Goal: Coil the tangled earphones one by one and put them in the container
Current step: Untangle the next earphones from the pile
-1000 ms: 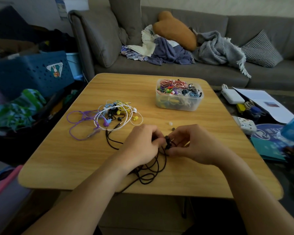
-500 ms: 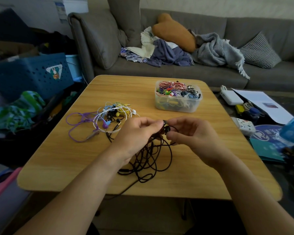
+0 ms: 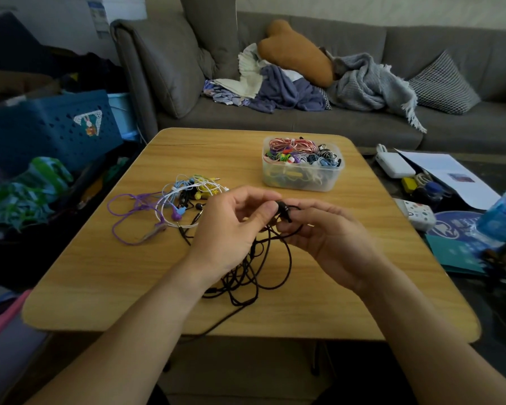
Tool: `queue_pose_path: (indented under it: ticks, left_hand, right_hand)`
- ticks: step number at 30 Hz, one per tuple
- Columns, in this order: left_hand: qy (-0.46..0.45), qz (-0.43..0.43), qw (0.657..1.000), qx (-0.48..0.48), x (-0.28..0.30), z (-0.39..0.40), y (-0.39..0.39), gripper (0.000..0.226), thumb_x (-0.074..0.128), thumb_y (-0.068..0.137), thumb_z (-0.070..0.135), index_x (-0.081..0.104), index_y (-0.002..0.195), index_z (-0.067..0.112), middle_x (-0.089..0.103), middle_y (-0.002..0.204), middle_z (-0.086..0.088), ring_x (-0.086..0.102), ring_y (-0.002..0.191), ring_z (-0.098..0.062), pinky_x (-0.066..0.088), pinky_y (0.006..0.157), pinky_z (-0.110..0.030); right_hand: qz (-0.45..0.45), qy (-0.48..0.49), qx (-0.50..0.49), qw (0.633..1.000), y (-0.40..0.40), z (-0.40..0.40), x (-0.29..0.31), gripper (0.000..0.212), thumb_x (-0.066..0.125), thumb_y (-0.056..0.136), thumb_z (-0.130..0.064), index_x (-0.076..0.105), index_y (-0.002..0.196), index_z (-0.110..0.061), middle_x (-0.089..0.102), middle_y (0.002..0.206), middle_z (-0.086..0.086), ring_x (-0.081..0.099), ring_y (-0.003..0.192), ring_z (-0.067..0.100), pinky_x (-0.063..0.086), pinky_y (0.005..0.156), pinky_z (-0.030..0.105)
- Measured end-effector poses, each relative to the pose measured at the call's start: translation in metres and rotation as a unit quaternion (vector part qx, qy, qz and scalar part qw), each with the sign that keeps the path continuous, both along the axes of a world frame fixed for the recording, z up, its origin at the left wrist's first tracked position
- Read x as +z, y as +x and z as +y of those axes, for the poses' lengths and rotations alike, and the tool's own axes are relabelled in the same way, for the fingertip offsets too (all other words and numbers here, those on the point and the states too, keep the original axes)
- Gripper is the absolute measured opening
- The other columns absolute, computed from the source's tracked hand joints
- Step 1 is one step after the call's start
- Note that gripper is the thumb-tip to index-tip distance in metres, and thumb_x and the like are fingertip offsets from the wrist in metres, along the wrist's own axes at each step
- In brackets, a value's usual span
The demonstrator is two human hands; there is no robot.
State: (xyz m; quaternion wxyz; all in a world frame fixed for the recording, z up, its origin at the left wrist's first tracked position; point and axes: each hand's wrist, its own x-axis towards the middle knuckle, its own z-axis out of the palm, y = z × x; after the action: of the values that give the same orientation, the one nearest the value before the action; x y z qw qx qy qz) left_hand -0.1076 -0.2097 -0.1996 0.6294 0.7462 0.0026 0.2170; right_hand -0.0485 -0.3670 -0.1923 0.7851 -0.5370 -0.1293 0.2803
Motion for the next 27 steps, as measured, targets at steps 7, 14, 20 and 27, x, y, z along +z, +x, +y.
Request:
queue_pose_path:
  ticks: [7,14,20,27]
  left_hand:
    - [-0.048,0.003,0.999,0.025,0.0008,0.0037,0.0013,0.011,0.071,0.084,0.007,0.067,0.092,0.014,0.074,0.085,-0.004,0.071,0.079,-0.016,0.055,0.076,-0.025]
    - [0.005,0.018,0.999,-0.047,0.0047,0.0061,-0.0025,0.023,0.07,0.084,0.019,0.07,0.107,0.017,0.073,0.096,0.0,0.068,0.093,-0.021,0.054,0.084,-0.031]
    - [0.038,0.041,0.997,-0.051,0.0003,0.0078,-0.0018,0.025,0.075,0.082,0.009,0.066,0.103,0.019,0.072,0.082,-0.002,0.067,0.078,-0.016,0.052,0.075,-0.037]
    - [0.013,0.098,0.994,-0.035,-0.002,0.0093,-0.0011,0.027,0.075,0.069,0.03,0.06,0.089,0.021,0.073,0.082,-0.004,0.064,0.071,-0.014,0.05,0.072,-0.03]
  right_hand:
    - [-0.013,-0.011,-0.001,1.0,-0.0013,0.0004,0.001,0.042,0.072,0.073,0.002,0.064,0.113,-0.001,0.067,0.077,0.008,0.066,0.069,0.018,0.057,0.065,0.027]
    - [-0.008,0.006,0.001,1.0,-0.0017,0.0,0.0002,0.041,0.073,0.071,0.001,0.063,0.111,0.002,0.065,0.078,0.01,0.063,0.07,0.017,0.055,0.066,0.024]
    - [0.008,-0.009,-0.006,1.0,-0.0013,-0.0006,0.0012,0.029,0.065,0.078,-0.007,0.065,0.106,-0.001,0.07,0.082,0.012,0.065,0.069,0.017,0.055,0.067,0.027]
    - [-0.021,-0.074,-0.028,0.997,0.0027,-0.0044,-0.0027,0.017,0.059,0.092,0.0,0.067,0.107,0.002,0.072,0.084,0.013,0.068,0.073,0.019,0.058,0.068,0.028]
